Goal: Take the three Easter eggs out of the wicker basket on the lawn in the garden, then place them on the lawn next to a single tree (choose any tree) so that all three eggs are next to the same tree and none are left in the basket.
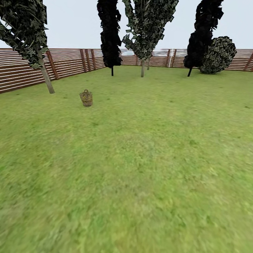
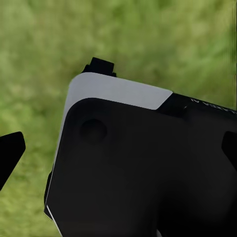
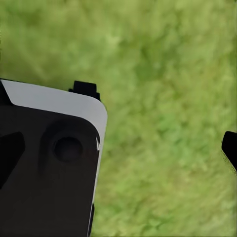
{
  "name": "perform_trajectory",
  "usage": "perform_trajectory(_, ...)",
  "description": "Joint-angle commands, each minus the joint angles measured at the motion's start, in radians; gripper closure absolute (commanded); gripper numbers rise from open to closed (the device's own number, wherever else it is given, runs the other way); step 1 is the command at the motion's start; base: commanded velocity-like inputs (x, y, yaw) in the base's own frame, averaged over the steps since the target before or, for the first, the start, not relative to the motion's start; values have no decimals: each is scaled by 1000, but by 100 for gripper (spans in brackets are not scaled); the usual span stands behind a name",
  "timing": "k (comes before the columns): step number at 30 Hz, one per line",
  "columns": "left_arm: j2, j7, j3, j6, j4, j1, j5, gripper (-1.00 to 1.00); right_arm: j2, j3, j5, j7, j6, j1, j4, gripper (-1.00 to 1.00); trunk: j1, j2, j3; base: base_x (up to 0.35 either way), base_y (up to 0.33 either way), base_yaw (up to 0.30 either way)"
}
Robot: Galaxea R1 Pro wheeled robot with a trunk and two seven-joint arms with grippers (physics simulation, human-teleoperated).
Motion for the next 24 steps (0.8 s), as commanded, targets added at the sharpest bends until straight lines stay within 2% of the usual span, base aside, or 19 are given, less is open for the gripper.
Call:
perform_trajectory(1,0,0,3,1,2,-1,4,-100,0,4,6,-5,-3,-1,3,-100,1,0,-1,324,-90,0)
perform_trajectory(11,0,0,3,1,2,-1,3,-100,-17,5,6,-15,-9,0,-1,-100,1,0,-1,324,-90,0)
perform_trajectory(24,0,0,3,2,2,-1,4,-100,-18,3,6,-9,-9,0,3,-100,1,0,-1,324,-90,0)
